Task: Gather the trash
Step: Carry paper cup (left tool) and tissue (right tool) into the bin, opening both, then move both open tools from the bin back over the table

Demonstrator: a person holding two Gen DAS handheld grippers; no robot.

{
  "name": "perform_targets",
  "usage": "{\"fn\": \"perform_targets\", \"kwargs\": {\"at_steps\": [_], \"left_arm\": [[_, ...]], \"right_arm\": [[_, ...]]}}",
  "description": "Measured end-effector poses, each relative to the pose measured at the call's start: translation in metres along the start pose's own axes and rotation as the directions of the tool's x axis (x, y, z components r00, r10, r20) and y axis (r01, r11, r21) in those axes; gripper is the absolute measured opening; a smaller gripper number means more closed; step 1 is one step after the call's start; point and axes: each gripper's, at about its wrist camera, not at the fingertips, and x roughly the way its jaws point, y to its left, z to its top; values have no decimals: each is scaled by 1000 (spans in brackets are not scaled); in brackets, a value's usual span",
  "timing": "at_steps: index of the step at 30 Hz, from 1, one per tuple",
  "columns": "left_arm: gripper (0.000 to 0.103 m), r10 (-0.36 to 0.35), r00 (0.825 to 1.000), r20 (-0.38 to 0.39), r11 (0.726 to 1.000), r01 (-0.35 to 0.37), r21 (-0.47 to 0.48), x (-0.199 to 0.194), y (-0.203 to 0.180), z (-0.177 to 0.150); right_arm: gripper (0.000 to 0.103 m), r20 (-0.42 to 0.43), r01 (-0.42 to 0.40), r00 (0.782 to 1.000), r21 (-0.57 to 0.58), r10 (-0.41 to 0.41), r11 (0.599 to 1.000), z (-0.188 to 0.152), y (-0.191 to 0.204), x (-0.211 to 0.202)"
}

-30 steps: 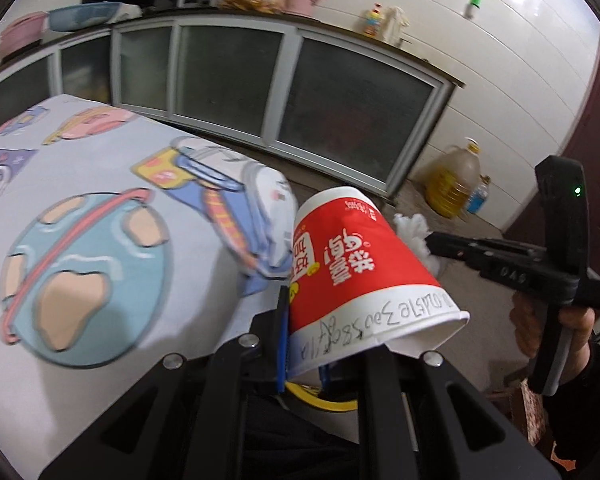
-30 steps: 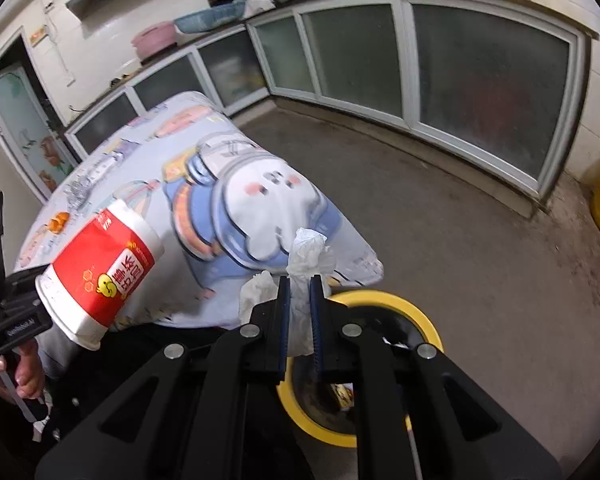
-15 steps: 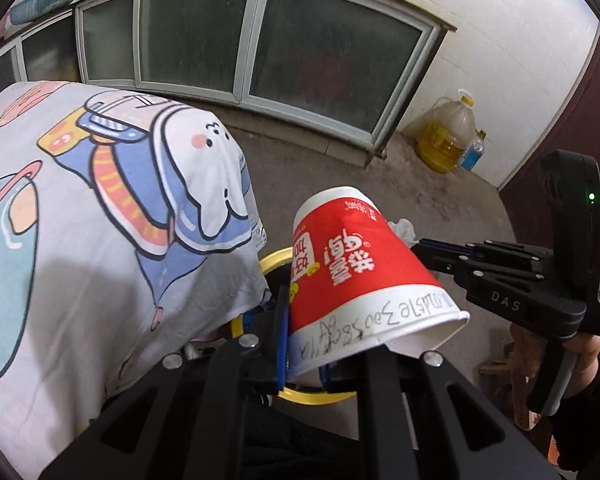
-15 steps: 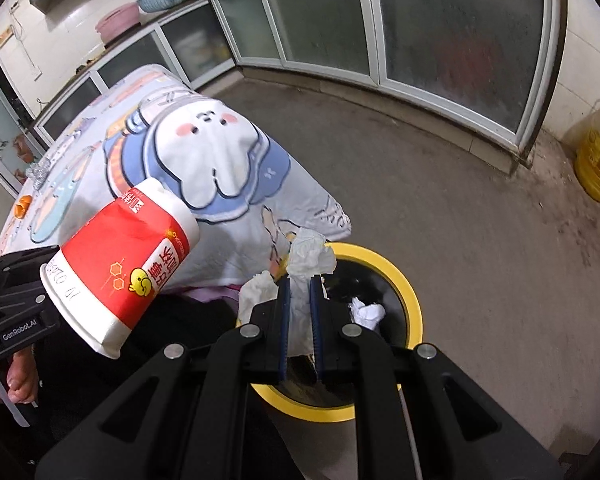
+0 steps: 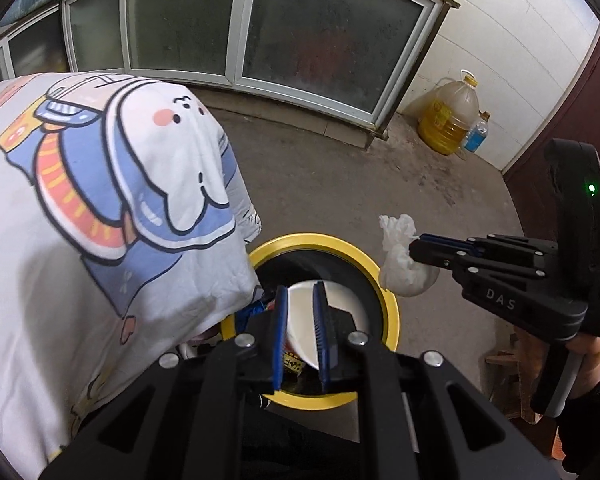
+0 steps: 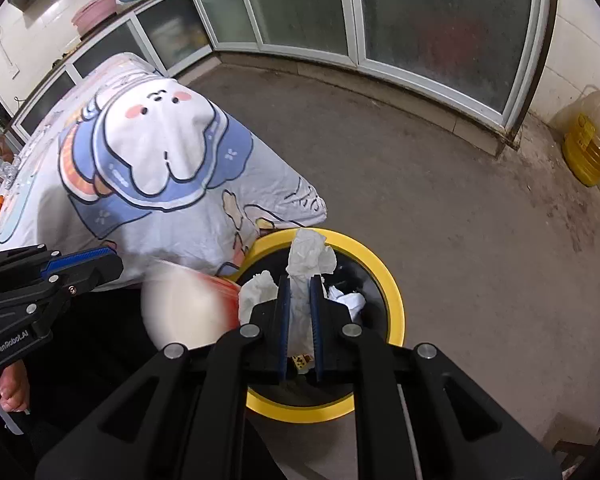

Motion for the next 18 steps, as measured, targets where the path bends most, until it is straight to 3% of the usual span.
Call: {"fn": "perform_targets", "kwargs": {"at_steps": [3,4,5,6,7,13,18], "left_arm": [[11,-15,1000,-7,1000,15,10,3,-3,0],[21,-29,999,-12,1000,29,9,2,-4,-1],[45,-45,999,-11,999,45,6,0,-4,-2],[61,-47,999,3,999,47,2,-4,-4,-4],[84,-29,999,41,1000,30,-9,-14,-3,-5],[92,-49,982,183,996,61,-62,-73,13,-13],[95,67,951,302,990,-26,-140,-142,48,-43]], "right_arm": [[13,-17,20,1000,19,-20,1000,1,-8,7],[23,-44,13,999,24,-12,1000,1,-11,11],[45,-61,5,998,31,-3,1000,0,-14,13],[54,-65,2,998,43,1,999,-1,-17,14],[68,-55,2,998,58,2,998,-4,-21,13],[68,-21,30,999,82,-28,996,-6,-29,-1],[68,103,43,994,21,-45,999,5,-11,-30]]}}
